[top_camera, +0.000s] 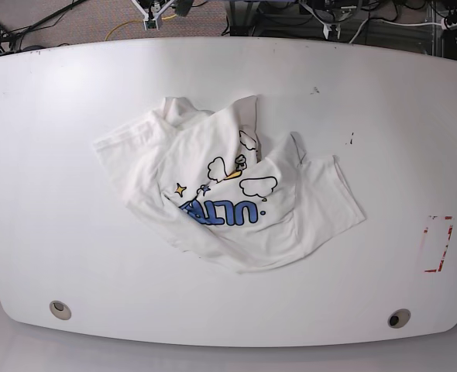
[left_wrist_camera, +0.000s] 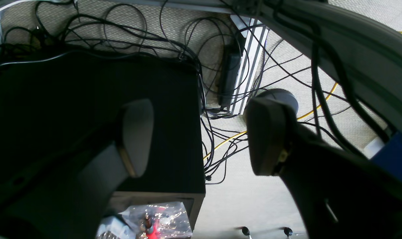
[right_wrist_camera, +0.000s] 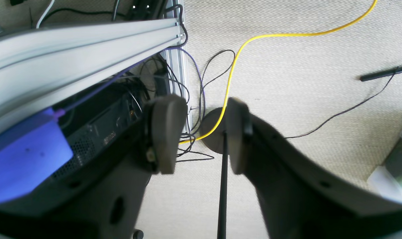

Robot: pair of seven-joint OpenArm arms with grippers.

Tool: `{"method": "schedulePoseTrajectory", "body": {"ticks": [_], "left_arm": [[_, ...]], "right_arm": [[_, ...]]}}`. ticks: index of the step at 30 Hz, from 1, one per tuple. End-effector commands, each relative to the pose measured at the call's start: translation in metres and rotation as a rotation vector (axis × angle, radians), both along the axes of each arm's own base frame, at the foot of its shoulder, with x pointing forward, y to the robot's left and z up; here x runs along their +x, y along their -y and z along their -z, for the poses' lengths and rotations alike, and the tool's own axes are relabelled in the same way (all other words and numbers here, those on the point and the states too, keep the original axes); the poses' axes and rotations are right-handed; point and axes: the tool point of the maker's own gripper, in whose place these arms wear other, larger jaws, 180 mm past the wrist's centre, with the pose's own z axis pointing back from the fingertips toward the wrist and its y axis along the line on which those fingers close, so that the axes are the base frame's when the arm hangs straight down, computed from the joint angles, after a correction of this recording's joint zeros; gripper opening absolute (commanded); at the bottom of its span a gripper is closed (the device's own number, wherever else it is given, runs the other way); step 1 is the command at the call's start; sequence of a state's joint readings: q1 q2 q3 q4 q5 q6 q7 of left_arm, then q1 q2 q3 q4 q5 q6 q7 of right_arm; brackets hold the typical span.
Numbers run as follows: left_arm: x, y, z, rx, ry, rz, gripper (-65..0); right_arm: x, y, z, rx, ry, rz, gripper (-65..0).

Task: Fold the T-shirt properly

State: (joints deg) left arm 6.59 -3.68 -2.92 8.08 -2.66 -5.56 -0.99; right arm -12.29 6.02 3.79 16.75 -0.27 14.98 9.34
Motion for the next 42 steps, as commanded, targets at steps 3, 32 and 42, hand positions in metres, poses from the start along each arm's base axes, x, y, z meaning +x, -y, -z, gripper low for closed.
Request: {"method": "schedulePoseTrajectory", "body": {"ticks": [3,32,42], "left_arm": [[-0.024,0.004,-0.001,-0.004,-0.030,-0.004,-24.3],[-0.016,-0.027,-0.024,0.071,0.200,-0.064,-24.3],[-0.014,-0.044,-0.086,0.114,0.381,0.040,-24.3]], "right_arm": [[0.010,-0.001,0.000,0.003,0.018,-0.007,-41.9],[-0.009,0.003,-0.032,-0.011,0.140,-0.035,-42.6],[-0.037,-0.001,-0.079,-0.010,0.211,-0.073,-42.6]]}}
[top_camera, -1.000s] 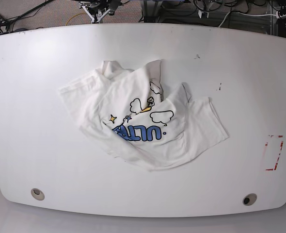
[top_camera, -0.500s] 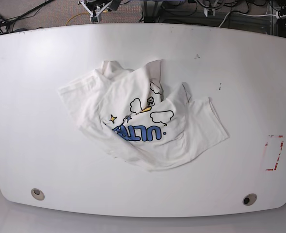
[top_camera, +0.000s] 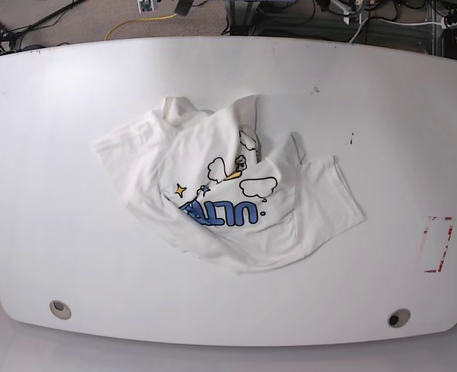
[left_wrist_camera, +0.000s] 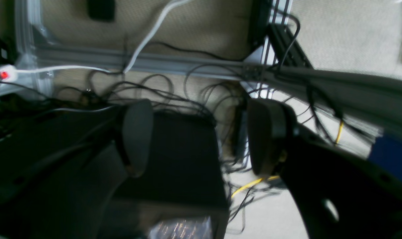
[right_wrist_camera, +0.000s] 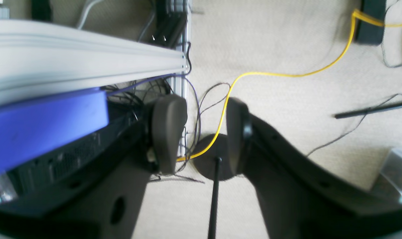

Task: Fold the T-shirt properly

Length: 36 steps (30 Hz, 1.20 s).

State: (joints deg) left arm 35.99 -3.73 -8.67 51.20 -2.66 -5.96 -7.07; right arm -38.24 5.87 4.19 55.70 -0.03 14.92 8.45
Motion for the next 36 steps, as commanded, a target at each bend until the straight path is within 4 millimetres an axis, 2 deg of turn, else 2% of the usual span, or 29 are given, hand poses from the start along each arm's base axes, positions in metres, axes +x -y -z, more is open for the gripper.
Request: {"method": "schedulePoseTrajectory", "body": {"ticks": [1,4,9,14,18,21,23,27,32,34,36], "left_arm": [[0.001,-0.010,-0.020,0.027,0.047,0.032,-24.4],[-0.007,-0.009,-0.043,0.033,0.075,0.059,-24.4],[-0.018,-0.003,-0.082,0.035,0.116,0.098,-24.4],[-0.009,0.003,-0.117,0.037,0.181,0.131,-24.3],[0.008,0.010,-0.150,0.035,0.257,0.160,-24.3],[0.021,0.017,-0.173,0.033,0.310,0.180,-24.3],[0.036,0.022,-0.194,0.030,0.368,0.193,-24.2],[0.057,0.028,-0.219,0.002,0.451,0.166,-24.0],[0.078,0.029,-0.229,-0.026,0.514,0.167,-22.4],[0.085,0.033,-0.230,-0.039,0.536,0.163,-18.1],[0.090,0.032,-0.230,-0.036,0.548,0.162,-12.2]], "right_arm": [[-0.013,0.001,-0.014,0.000,0.008,-0.010,-42.6],[-0.021,-0.001,-0.034,-0.001,0.033,-0.017,-42.6],[-0.030,0.013,-0.075,0.015,0.080,0.107,-42.6],[-0.027,0.015,-0.113,0.045,0.134,0.163,-42.6],[-0.014,0.019,-0.149,0.039,0.202,0.171,-42.6],[0.002,0.023,-0.169,0.030,0.260,0.168,-42.6],[0.017,0.026,-0.184,0.020,0.313,0.160,-42.6],[0.049,0.027,-0.202,0.016,0.411,0.145,-42.6],[0.100,0.035,-0.214,0.001,0.554,0.138,-41.9],[0.116,0.036,-0.216,-0.002,0.587,0.132,-41.9],[0.141,0.032,-0.218,0.001,0.607,0.108,-41.9]]}}
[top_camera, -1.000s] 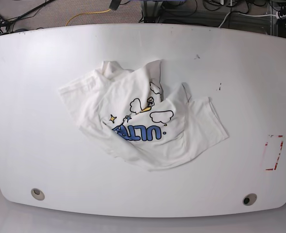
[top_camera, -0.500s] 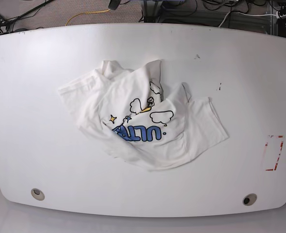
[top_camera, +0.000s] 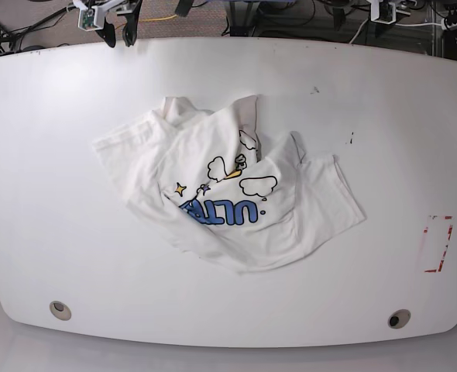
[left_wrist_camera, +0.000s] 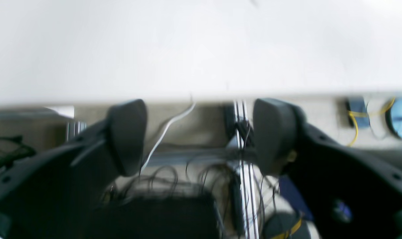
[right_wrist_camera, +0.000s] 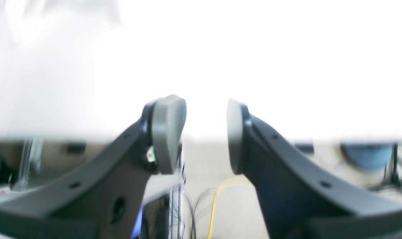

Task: Fold the T-shirt properly
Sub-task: 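Lower the right gripper onto the white T-shirt and pinch its edge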

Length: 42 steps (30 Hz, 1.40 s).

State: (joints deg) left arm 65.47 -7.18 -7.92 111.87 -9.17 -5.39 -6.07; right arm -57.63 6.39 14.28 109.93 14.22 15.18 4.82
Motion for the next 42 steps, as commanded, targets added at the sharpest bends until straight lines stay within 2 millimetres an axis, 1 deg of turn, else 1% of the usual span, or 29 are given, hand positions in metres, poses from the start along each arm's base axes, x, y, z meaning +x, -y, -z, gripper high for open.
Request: {"method": "schedulePoseTrajectory", "body": {"ticks": [1,2,3,5,8,9,11,14,16,20,22,24,26,27,29,31,34,36,37,39,42], "left_arm": [[0.001,0.003,-0.007,-0.013,0.027,0.003,-11.4],[0.002,0.002,-0.007,-0.012,0.030,0.001,-11.3],[0.005,0.002,-0.008,-0.013,0.038,0.000,-11.4],[0.007,0.003,-0.008,-0.014,0.044,0.001,-11.4],[0.007,0.003,-0.008,-0.013,0.042,0.001,-11.4],[0.007,0.003,-0.008,-0.013,0.042,0.001,-11.4],[0.007,0.002,-0.007,-0.012,0.043,0.000,-11.4],[0.006,0.002,-0.007,-0.011,0.040,-0.002,-11.4],[0.005,0.002,-0.007,-0.011,0.038,-0.002,-11.4],[0.004,0.002,-0.007,-0.014,0.034,-0.006,-11.4],[0.002,0.002,-0.006,-0.014,0.029,-0.006,-11.4],[0.001,0.003,-0.006,-0.017,0.026,-0.004,-11.4],[0.001,0.003,-0.006,-0.018,0.026,-0.004,-11.4],[0.000,0.007,-0.005,-0.028,0.024,0.000,-11.4],[0.000,0.011,-0.005,-0.038,0.022,0.006,-11.4],[0.000,0.014,-0.005,-0.045,0.022,0.013,-11.4],[0.001,0.016,-0.005,-0.047,0.026,0.014,-11.4],[0.004,0.017,-0.006,-0.050,0.034,0.017,-11.4],[0.007,0.017,-0.006,-0.049,0.042,0.017,-11.4],[0.008,0.017,-0.007,-0.050,0.045,0.016,-11.4],[0.008,0.017,-0.006,-0.050,0.044,0.016,-11.4]], "right_arm": [[0.021,-0.005,-0.010,-0.004,0.026,-0.032,-41.9],[0.028,-0.005,-0.009,-0.007,0.024,-0.040,-41.7],[0.043,-0.005,-0.009,-0.018,0.026,-0.056,-41.7],[0.062,-0.004,-0.009,-0.027,0.023,-0.074,-41.7],[0.097,-0.005,-0.013,-0.040,0.034,-0.094,-41.7],[0.110,-0.006,-0.016,-0.049,0.046,-0.106,-41.7],[0.142,-0.011,-0.028,-0.057,0.083,-0.144,-41.7],[0.176,-0.017,-0.044,-0.082,0.099,-0.205,-41.7],[0.195,-0.018,-0.053,-0.100,0.104,-0.227,-41.7],[0.238,-0.014,-0.067,-0.126,0.091,-0.238,-41.5],[0.255,-0.011,-0.069,-0.126,0.083,-0.238,-38.8],[0.274,0.000,-0.068,-0.114,0.068,-0.214,-32.8],[0.288,0.005,-0.066,-0.098,0.058,-0.204,-29.0],[0.298,0.007,-0.065,-0.085,0.052,-0.202,-27.9],[0.309,0.014,-0.062,-0.084,0.036,-0.204,-27.9],[0.320,0.026,-0.052,-0.070,-0.004,-0.201,-27.9],[0.337,0.029,-0.034,-0.019,-0.062,-0.211,-27.9],[0.344,0.027,-0.020,0.017,-0.098,-0.223,-27.9],[0.347,0.031,-0.015,0.032,-0.111,-0.224,-27.9],[0.352,0.034,-0.010,0.053,-0.121,-0.226,-27.9],[0.356,0.032,0.001,0.088,-0.143,-0.238,-27.9]]}}
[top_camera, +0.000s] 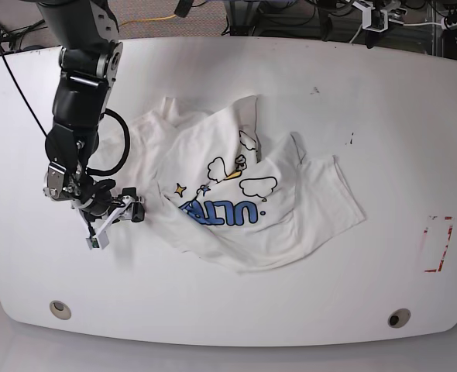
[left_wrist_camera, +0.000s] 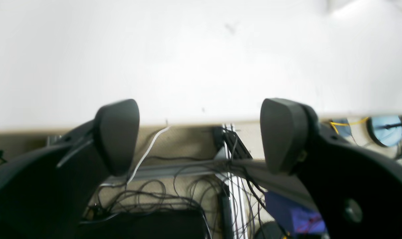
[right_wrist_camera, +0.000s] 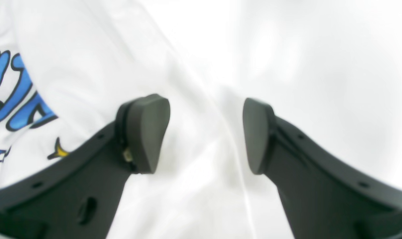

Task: Fold the T-shirt properly
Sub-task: 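Lower the right gripper onto the white T-shirt and pinch its edge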

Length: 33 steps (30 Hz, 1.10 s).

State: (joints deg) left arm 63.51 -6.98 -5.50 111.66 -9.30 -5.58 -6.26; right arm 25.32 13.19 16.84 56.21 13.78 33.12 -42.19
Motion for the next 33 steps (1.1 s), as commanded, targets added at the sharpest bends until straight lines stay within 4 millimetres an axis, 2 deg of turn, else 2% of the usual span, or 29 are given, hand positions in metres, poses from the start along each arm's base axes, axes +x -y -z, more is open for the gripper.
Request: {"method": "schedulePoseTrajectory", "body": {"ticks": [1,6,14,16,26,28,33], "left_arm": [[-0.002,0.001,-0.007,-0.007,0.016,0.000,-11.4],[0.004,-0.001,-0.008,-0.001,0.032,0.002,-11.4],[0.005,-0.002,-0.008,0.002,0.037,0.003,-11.4],[0.005,-0.002,-0.008,0.002,0.037,0.003,-11.4],[0.005,0.000,-0.008,-0.001,0.036,0.011,-11.4],[0.005,0.001,-0.008,0.000,0.035,0.026,-11.4],[0.014,0.021,-0.009,-0.044,0.055,0.083,-11.4]], "right_arm": [[0.019,0.006,-0.014,0.025,0.050,0.008,-27.9],[0.025,-0.003,-0.003,0.087,0.028,0.021,-27.9],[0.023,-0.048,0.007,0.107,0.004,-0.055,-27.9],[0.022,-0.066,0.010,0.105,-0.003,-0.095,-27.9],[0.029,-0.073,0.003,0.127,0.054,-0.088,-29.3],[0.029,-0.073,0.003,0.127,0.054,-0.088,-35.2],[0.030,-0.071,0.002,0.121,0.052,-0.089,-59.1]]}}
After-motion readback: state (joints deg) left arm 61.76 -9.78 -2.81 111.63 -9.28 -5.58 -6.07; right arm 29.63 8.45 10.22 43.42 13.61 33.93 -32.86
